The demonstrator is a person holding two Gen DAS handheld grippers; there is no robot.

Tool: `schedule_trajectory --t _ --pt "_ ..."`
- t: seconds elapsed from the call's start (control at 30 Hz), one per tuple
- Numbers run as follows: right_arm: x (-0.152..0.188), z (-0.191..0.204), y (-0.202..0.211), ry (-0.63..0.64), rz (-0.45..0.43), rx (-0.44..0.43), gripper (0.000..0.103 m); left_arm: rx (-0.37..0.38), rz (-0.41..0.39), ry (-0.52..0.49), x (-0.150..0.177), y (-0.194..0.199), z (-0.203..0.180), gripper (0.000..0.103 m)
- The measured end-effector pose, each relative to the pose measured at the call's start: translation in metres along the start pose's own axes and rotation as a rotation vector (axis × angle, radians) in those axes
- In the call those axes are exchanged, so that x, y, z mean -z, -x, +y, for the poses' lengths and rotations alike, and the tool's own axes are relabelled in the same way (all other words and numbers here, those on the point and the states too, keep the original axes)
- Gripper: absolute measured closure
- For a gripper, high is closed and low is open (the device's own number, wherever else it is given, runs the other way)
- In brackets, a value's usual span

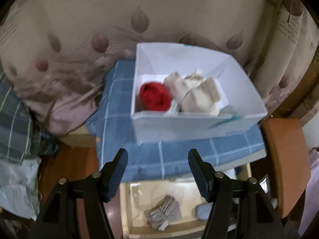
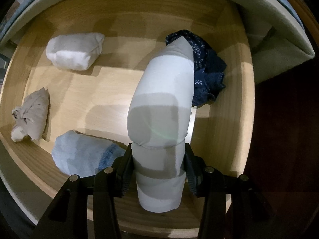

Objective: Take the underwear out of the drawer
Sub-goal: 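Lower the beige knit bundle into the white box and open the left gripper, then withdraw the left gripper from the box back over the drawer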

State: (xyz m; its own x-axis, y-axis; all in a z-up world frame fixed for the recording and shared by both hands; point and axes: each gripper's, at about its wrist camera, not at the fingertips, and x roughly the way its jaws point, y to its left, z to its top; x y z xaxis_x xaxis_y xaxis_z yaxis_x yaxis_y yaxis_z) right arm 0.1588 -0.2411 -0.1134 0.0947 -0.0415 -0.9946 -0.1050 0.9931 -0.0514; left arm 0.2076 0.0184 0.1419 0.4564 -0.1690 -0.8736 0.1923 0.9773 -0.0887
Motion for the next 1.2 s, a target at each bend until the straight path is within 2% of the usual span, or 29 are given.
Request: schedule_trajectory --t 0.27,0.53,0.77,0.93,1.13,1.2 --pt "-0.007 0.008 -0.007 0.023 0.079 0.036 0.055 -0.056 0.051 0.034 0.075 -0.029 0.004 0.039" --pt "-0.027 0.0 -0.008 -0.018 0.118 0.009 0.051 -0.038 0.132 0.15 0.131 -0.074 0.002 0.039" --pt "-0.026 0.008 -0.009 0.006 0.102 0.049 0.06 -0.055 0.155 0.165 0.158 -0.095 -0.01 0.039" --pt "-0.01 0.011 -0.002 0.034 0.076 0.07 0.065 -0.057 0.171 0.185 0.166 -0.105 -0.014 0.039" --pt "0.007 0.002 0.019 0.023 0.016 0.042 0.067 -0.066 0.179 0.2 0.178 -0.115 -0.013 0.039" --pt "0.009 0.0 0.028 0.025 0.01 0.019 0.067 -0.062 0.159 0.209 0.178 -0.113 -0.012 0.039"
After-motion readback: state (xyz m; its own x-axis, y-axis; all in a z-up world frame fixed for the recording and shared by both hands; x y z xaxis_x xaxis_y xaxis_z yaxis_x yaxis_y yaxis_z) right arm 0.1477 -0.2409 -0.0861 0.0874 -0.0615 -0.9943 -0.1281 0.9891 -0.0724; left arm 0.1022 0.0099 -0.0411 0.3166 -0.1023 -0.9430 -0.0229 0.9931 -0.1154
